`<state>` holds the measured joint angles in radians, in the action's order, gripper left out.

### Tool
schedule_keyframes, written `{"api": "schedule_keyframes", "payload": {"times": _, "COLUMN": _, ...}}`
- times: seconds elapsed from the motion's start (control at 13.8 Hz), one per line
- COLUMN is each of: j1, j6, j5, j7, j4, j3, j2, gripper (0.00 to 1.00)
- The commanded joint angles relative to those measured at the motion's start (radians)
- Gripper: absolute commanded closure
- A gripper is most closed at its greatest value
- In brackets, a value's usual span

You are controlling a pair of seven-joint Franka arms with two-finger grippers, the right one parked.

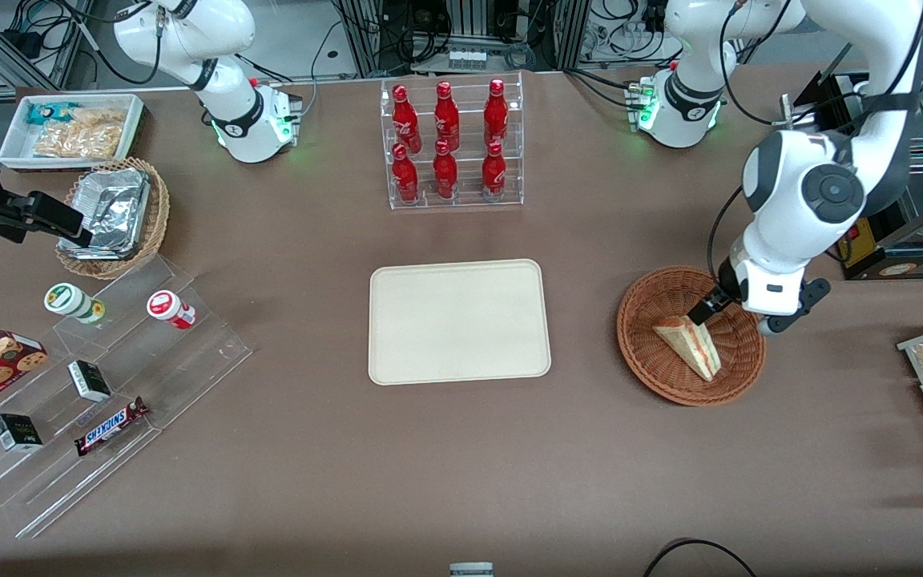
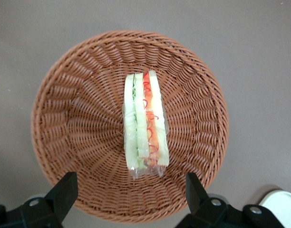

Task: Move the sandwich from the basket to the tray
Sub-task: 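Move the left gripper over the sandwich in the wicker basket and lower it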

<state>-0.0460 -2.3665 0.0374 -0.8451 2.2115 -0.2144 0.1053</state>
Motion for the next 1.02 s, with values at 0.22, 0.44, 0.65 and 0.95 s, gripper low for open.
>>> {"api": "schedule_keyframes", "payload": {"times": 0.22, "j1": 0.001, "j6": -0.118, "j5": 0.004, "j7": -0.048, "j4": -0.003, "j3": -0.008, "j2": 0.096, "gripper": 0.00}}
{"api": "schedule_keyframes", "payload": {"times": 0.44, "j1": 0.001, "j6": -0.148, "j5": 0.004, "j7": -0.046, "j4": -0.003, "j3": -0.008, "j2": 0.134, "gripper": 0.00}}
{"api": "schedule_keyframes", "payload": {"times": 0.65, "j1": 0.001, "j6": -0.152, "j5": 0.006, "j7": -0.034, "j4": -0.007, "j3": -0.008, "j2": 0.172, "gripper": 0.00}}
{"api": "schedule_keyframes", "payload": {"times": 0.95, "j1": 0.001, "j6": -0.152, "j5": 0.006, "j7": -0.032, "j4": -0.016, "j3": -0.006, "j2": 0.188, "gripper": 0.50}}
